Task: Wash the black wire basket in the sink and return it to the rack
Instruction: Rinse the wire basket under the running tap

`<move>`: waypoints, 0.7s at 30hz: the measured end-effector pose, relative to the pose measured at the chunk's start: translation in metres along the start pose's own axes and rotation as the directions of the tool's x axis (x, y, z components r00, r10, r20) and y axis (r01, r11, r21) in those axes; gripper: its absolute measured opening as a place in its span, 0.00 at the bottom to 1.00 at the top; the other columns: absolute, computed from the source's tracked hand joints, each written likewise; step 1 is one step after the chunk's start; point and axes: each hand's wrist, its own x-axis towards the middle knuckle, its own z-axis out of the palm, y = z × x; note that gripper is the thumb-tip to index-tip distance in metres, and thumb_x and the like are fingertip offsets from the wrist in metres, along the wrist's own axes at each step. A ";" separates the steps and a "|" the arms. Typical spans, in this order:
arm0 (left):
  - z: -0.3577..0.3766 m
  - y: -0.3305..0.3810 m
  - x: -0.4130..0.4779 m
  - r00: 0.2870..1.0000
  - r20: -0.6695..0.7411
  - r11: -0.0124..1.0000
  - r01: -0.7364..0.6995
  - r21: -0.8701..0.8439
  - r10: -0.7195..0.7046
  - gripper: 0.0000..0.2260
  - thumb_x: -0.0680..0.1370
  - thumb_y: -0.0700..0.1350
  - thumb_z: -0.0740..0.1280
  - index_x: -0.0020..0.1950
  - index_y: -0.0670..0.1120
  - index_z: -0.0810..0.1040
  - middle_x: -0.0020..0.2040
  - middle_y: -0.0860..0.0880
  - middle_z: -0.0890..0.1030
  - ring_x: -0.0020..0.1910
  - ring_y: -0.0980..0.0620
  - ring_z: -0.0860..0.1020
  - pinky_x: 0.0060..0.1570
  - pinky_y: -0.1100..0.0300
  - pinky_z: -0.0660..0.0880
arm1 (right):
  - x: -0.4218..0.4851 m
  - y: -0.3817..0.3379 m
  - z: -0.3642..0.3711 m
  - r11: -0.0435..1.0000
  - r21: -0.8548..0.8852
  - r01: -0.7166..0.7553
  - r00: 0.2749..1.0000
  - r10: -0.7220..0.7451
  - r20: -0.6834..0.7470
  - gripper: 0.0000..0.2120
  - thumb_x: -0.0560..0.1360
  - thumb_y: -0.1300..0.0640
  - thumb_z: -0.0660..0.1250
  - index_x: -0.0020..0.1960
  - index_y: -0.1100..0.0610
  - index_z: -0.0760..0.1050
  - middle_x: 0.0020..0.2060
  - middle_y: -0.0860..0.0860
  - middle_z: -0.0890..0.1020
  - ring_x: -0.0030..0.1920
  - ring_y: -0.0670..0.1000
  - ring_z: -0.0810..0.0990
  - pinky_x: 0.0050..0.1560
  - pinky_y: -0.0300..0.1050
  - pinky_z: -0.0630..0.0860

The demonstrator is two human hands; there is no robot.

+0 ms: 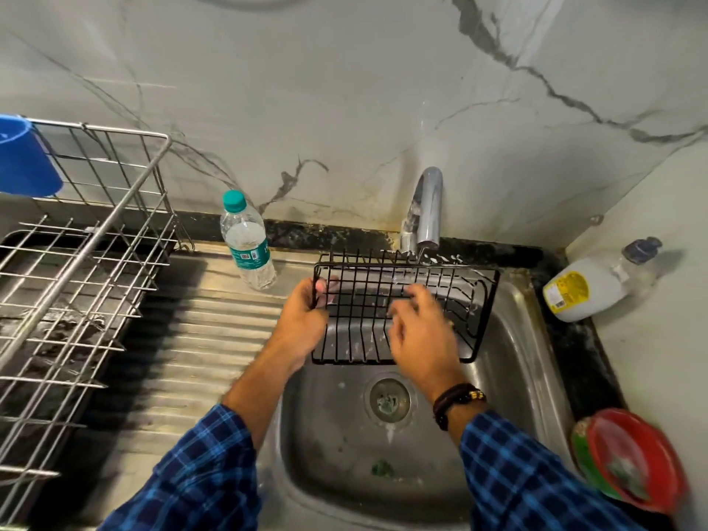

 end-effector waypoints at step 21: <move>-0.041 0.007 -0.002 0.999 -0.013 0.997 -0.046 -0.068 0.045 0.23 0.74 0.20 0.55 0.56 0.44 0.74 0.59 0.55 0.79 0.67 0.54 0.75 0.70 0.51 0.66 | 0.037 0.002 0.011 0.967 0.252 -0.019 0.978 -0.035 0.205 0.10 0.81 0.58 0.60 0.61 0.51 0.75 0.58 0.48 0.78 0.57 0.48 0.78 0.59 0.47 0.79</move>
